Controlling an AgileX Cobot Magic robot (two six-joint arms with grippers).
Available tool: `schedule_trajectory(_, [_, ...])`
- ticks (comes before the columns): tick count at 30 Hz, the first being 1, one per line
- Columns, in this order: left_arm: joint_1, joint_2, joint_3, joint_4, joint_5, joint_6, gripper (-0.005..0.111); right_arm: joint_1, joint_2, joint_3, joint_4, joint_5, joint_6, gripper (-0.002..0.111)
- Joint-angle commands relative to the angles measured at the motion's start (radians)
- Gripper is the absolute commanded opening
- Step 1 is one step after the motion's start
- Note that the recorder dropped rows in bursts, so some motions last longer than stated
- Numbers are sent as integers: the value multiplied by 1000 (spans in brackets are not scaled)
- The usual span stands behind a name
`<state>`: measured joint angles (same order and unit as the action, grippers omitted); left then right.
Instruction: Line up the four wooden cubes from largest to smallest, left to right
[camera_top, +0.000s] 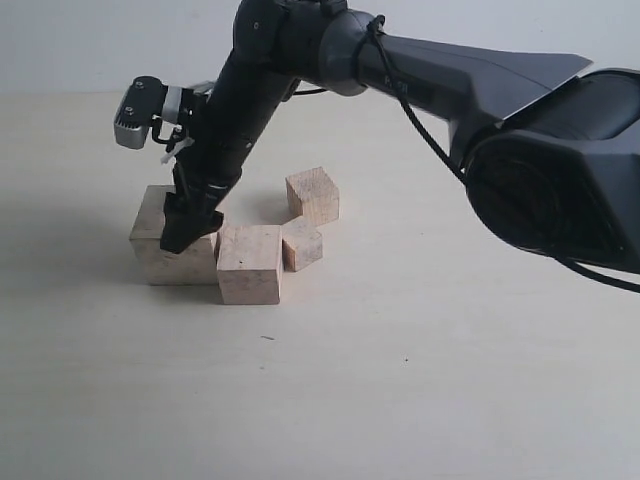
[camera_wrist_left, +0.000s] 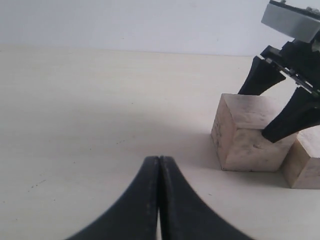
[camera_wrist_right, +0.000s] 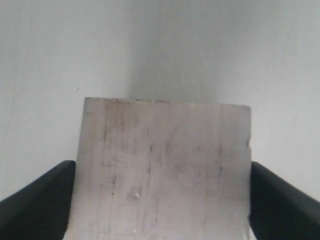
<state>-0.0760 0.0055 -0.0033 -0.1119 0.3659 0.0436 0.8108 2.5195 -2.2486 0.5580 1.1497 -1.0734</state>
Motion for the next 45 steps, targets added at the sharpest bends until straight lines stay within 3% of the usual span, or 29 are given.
schedule_trajectory(1, [-7,-6,3,-1,-11,4,0,-5,-51,-1,29,-11,-7,83])
schedule_trajectory(9, [-7,-6,3,-1,-11,4,0,-5,-108,-1,15,23,0,83])
schedule_trajectory(18, [-7,-6,3,-1,-11,4,0,-5,-214,14,-225,71,123,83])
schedule_trajectory(31, [-7,-6,3,-1,-11,4,0,-5,-245,312,-232,71,108,83])
schedule_trajectory(45, [-7,-6,3,-1,-11,4,0,-5,-228,339,-239,71,108,83])
